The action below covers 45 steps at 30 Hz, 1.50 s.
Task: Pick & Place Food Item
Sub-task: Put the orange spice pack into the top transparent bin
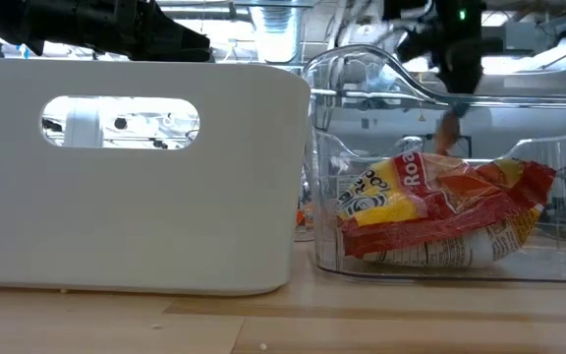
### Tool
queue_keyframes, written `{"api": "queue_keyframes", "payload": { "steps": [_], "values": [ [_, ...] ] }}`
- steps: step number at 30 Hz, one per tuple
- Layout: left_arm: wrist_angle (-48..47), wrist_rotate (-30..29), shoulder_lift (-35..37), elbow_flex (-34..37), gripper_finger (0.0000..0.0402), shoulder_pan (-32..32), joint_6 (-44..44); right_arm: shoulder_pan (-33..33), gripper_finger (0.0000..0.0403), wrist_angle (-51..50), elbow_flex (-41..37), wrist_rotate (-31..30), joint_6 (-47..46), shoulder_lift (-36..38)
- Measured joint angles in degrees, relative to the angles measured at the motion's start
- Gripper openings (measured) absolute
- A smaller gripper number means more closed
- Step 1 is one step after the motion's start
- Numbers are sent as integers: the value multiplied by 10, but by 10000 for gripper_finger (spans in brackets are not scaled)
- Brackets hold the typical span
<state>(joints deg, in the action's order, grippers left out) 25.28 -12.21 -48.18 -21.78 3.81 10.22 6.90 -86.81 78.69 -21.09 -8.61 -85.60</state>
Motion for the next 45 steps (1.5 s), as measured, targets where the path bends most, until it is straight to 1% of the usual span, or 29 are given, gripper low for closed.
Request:
{"api": "queue_keyframes", "payload": {
  "steps": [2,8,15,23,31,36,45],
  "values": [
    [0,0,0,0,273,0,0,-18,0,6,21,-5,0,0],
    [0,0,0,0,273,0,0,-73,0,27,64,-50,-8,0],
    [0,0,0,0,273,0,0,-128,0,64,67,-88,-29,0],
    [0,12,0,0,273,0,0,-183,0,106,67,-107,-70,0],
    [6,26,0,0,273,0,0,-221,0,138,30,-115,-121,0],
    [7,32,0,0,273,0,0,-238,0,145,21,-122,-153,0],
    [6,32,0,0,273,0,-1,-249,0,187,-11,-128,-159,0]
  ]
}}
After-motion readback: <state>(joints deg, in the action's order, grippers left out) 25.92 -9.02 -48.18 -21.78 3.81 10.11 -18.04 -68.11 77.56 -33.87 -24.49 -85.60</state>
